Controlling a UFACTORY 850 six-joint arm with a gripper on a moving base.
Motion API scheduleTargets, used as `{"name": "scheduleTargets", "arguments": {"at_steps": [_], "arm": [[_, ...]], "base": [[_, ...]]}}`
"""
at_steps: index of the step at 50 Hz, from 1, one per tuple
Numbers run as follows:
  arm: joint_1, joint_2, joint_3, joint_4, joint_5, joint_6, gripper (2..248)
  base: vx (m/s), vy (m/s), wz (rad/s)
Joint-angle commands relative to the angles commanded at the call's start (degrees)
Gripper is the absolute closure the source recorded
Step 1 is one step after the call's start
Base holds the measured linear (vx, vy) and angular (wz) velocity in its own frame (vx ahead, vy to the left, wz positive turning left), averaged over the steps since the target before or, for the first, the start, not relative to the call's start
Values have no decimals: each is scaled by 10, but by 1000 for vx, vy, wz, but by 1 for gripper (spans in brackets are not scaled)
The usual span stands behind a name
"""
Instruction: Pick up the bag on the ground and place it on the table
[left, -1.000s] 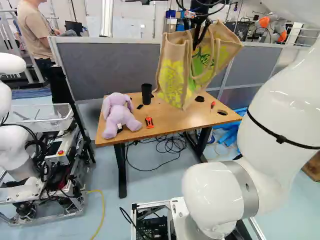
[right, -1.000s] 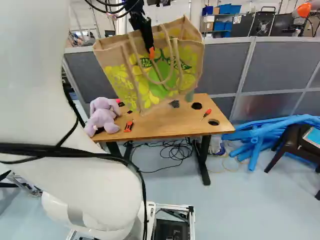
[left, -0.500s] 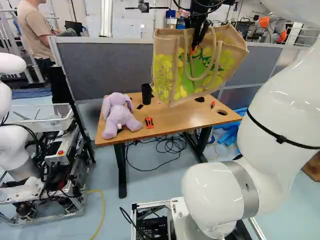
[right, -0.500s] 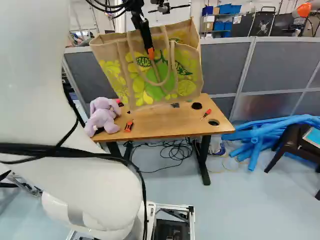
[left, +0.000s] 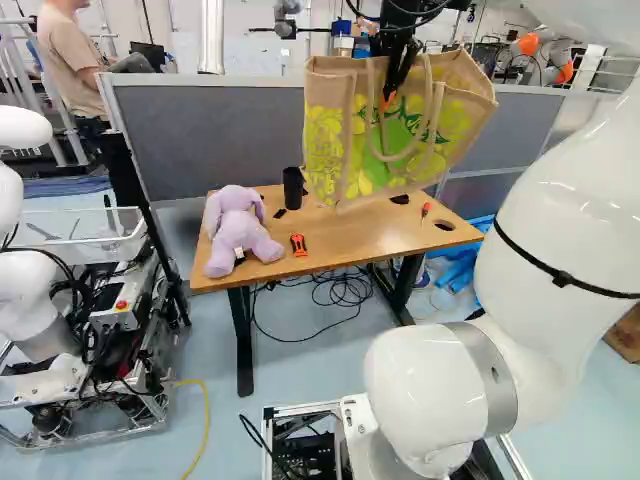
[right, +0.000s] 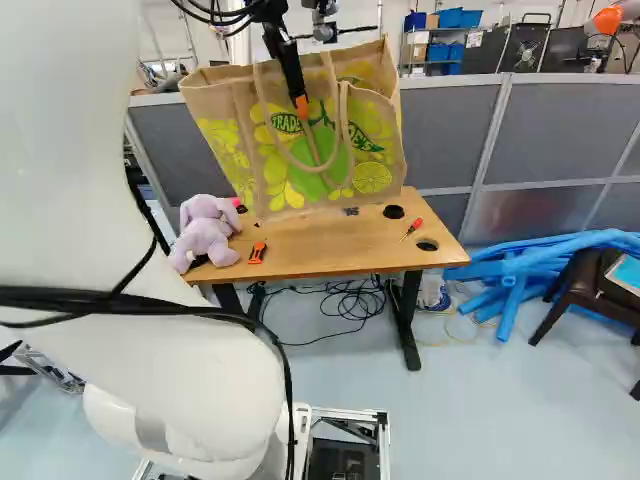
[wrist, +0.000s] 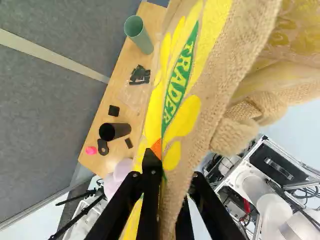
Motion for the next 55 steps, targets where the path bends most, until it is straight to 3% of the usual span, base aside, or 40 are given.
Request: {"name": "scheduleTargets", "arguments": {"at_steps": [55], "arm": [[-27, -116, -30, 0, 0, 0, 216]], "base": [[0, 0, 0]]}}
